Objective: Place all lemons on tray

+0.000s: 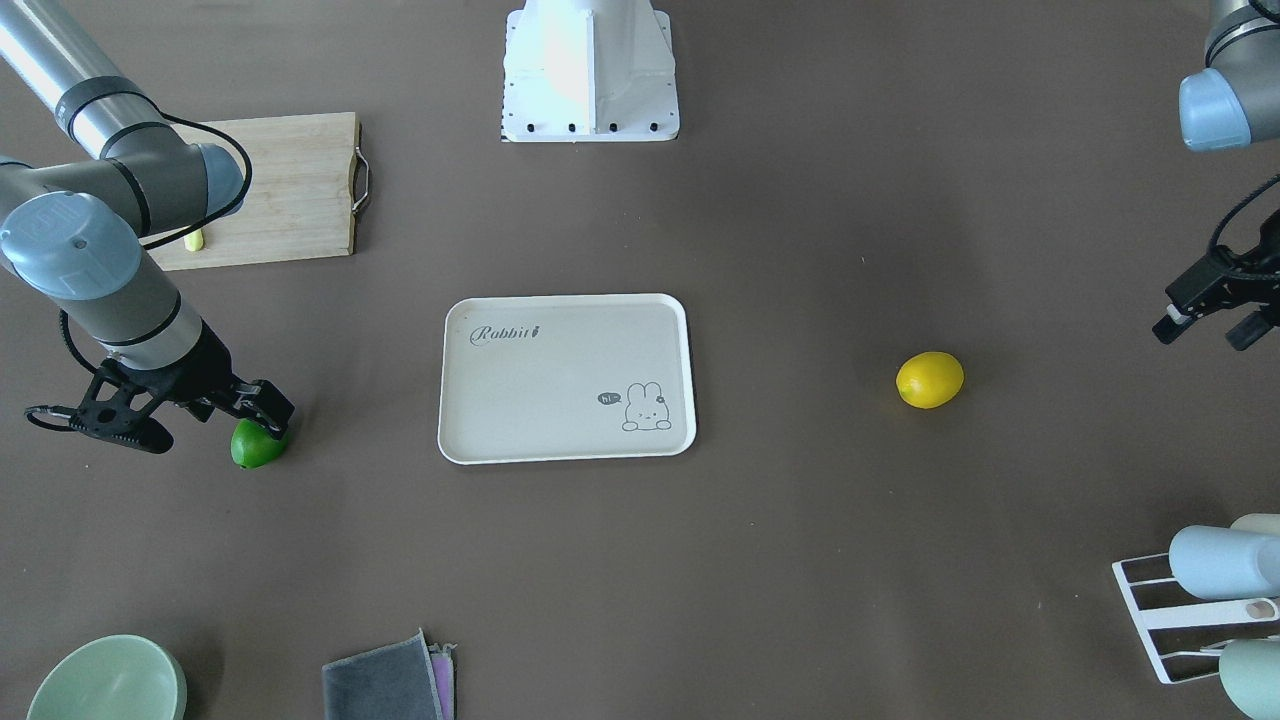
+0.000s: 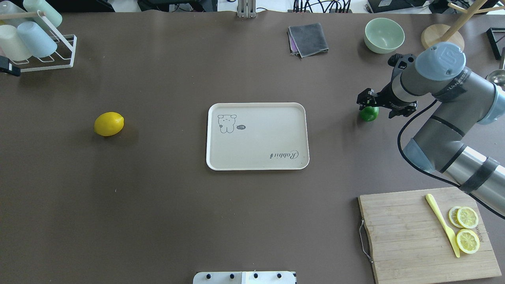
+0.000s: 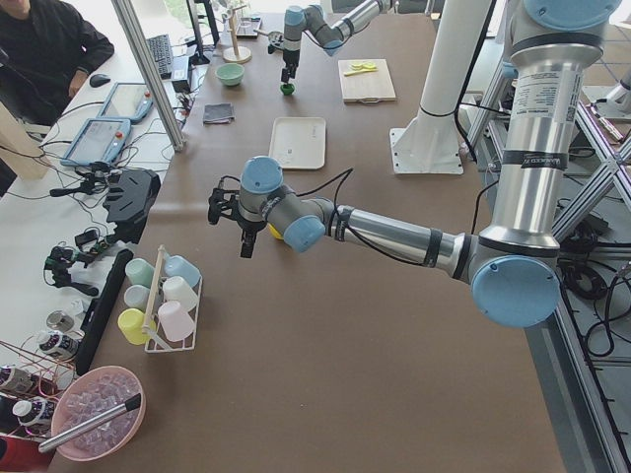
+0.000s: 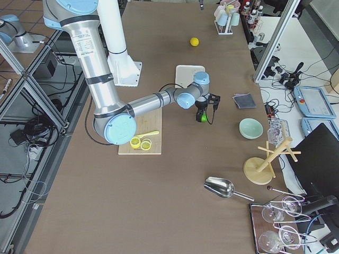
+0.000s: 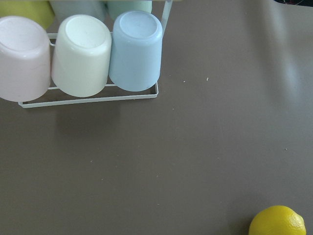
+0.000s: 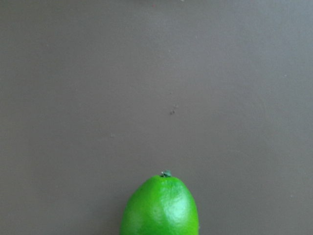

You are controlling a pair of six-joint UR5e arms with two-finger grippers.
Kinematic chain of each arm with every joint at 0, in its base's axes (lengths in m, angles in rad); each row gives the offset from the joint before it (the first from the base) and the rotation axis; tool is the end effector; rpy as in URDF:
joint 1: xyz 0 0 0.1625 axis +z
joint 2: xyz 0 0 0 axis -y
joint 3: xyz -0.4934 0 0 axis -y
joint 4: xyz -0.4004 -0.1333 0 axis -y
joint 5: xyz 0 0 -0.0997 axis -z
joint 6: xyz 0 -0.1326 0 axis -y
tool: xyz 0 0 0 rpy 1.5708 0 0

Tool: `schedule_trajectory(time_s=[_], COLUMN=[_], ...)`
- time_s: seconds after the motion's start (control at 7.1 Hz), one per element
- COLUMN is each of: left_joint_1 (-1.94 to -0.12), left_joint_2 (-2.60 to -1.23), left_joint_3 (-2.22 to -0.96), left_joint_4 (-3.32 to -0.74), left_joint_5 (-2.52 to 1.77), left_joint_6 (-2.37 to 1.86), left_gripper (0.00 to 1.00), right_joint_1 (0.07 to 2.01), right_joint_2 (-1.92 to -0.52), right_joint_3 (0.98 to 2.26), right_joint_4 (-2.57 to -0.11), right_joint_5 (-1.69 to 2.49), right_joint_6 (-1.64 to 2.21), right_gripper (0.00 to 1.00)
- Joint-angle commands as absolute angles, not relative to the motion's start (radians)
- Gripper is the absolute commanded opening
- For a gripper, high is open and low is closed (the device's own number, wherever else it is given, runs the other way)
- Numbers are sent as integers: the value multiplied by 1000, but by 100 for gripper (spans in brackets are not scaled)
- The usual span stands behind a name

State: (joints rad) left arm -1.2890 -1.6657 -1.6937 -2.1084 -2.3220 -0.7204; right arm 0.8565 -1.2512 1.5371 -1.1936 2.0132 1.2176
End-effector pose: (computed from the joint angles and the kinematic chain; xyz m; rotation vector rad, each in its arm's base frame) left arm 0.1193 -0.5659 0.5694 0.2864 0.9690 -0.1171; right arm -0.3952 -0.5726 0.5511 0.0205 -0.7817 0.3309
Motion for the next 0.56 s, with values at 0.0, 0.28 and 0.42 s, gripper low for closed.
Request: schedule_trajectory(time_s=[0.0, 0.28, 0.42], left_joint_1=[-1281, -1281, -1281], left_joint_2=[-1680, -1683, -1684], left_joint_3=[-1689, -1689, -1684], left_joint_4=[-2108, -2108, -2111], left_joint_5=[-2318, -2318, -2318], left_joint_6=[-726, -724, -724], left_gripper=[98, 98, 98], right_joint_1=[833, 831, 831], right_joint_2=[-1252, -1241, -1239], right_joint_3=[1531, 1513, 1505], right_joint_4=[-1195, -1189, -1187], right_joint_5=[1997, 1997, 1993], right_joint_6=[1223, 1229, 1229], right_gripper=[100, 74, 71])
